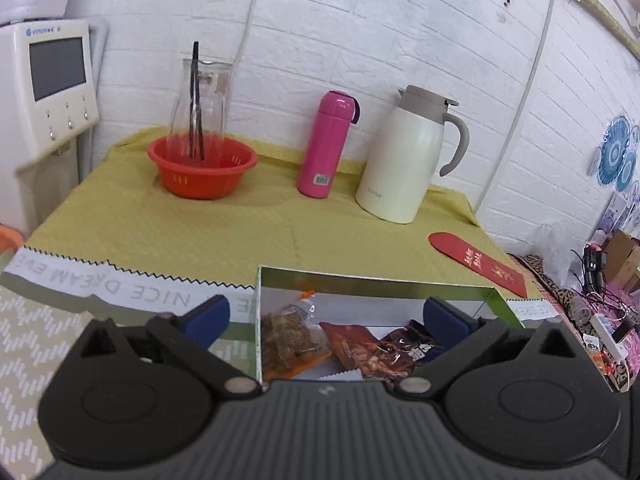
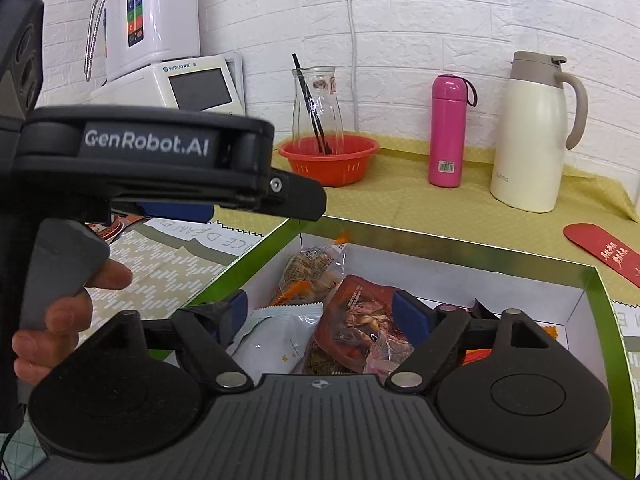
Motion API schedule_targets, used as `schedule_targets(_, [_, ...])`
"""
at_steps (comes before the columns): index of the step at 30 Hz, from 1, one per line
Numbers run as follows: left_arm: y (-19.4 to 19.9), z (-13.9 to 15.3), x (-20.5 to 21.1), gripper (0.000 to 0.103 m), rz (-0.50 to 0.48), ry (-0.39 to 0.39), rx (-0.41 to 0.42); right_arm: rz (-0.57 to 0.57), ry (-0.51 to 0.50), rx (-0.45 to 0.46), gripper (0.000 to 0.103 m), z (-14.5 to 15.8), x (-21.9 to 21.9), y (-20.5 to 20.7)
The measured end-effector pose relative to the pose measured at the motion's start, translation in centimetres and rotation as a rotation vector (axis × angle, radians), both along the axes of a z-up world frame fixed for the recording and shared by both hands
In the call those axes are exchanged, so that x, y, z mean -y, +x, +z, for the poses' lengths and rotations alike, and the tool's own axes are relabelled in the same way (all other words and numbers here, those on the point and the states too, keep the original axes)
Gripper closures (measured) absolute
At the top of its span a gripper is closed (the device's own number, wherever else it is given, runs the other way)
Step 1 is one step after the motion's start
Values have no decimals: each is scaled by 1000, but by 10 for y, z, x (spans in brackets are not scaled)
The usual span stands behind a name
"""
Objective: Organize snacks
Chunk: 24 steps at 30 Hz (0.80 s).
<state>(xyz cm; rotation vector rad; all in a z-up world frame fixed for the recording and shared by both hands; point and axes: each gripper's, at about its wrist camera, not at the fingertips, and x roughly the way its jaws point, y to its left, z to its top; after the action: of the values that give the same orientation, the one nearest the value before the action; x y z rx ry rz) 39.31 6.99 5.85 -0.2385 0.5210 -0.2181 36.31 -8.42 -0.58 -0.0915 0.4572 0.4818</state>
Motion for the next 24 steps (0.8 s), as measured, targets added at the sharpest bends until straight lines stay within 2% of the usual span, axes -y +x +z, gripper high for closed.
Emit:
schedule_targets(7, [-30, 14, 5, 0, 2, 6, 19, -6, -2, 32, 0, 14, 7, -22])
schedule_targets(12, [-72, 34, 6, 0, 28, 21, 63, -28, -15, 56, 0, 29, 19, -56])
schedule_targets(14, [-93, 42, 8, 0, 38, 48, 82, -47, -19, 66, 0, 34, 27, -73])
schedule_targets(18, [-138, 50, 19, 0, 62, 162, 109, -93, -12, 86, 0, 40, 45, -110])
schedule_targets(22, [-181, 39, 26, 0, 83, 231, 121, -140, -32, 86, 0, 33, 65, -146])
schedule_targets(24, [-196, 30, 27, 0, 91, 238, 115, -175, -47, 77, 0, 26, 72, -159])
